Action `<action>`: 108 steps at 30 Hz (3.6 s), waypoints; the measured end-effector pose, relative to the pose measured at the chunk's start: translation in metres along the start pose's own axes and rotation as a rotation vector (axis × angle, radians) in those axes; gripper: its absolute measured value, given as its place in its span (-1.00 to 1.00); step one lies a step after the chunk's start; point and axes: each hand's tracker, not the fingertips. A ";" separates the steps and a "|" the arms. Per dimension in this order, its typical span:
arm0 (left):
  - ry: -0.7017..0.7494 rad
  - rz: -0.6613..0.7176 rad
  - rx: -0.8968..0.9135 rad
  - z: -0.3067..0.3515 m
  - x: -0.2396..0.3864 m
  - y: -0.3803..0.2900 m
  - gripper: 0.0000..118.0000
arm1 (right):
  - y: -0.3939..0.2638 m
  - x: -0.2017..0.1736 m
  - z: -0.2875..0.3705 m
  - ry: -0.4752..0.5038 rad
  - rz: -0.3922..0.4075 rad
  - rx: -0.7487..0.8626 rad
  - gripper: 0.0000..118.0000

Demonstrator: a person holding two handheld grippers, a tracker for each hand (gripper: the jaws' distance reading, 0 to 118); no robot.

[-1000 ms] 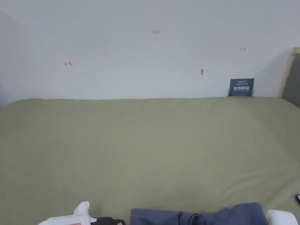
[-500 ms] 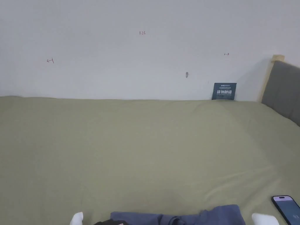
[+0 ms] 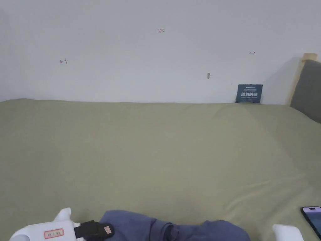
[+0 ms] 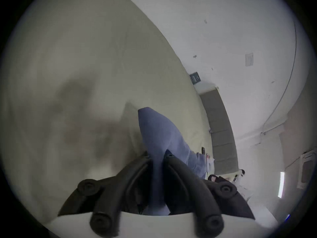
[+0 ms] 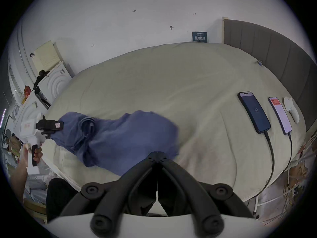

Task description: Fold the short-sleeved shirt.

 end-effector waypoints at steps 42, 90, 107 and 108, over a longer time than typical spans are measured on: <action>-0.244 -0.098 0.031 -0.097 0.075 -0.040 0.12 | -0.005 -0.001 -0.009 -0.034 -0.016 -0.049 -1.00; -0.200 -0.186 -0.196 -0.021 -0.013 0.036 0.94 | 0.049 -0.115 -0.153 0.428 0.025 -0.408 -1.00; -0.281 0.069 -0.220 -0.091 -0.045 -0.010 -0.46 | 0.026 -0.106 -0.135 0.462 -0.032 -0.267 -1.00; -0.257 0.020 -0.219 -0.088 -0.043 -0.004 -0.46 | 0.025 -0.108 -0.133 0.449 -0.017 -0.260 -1.00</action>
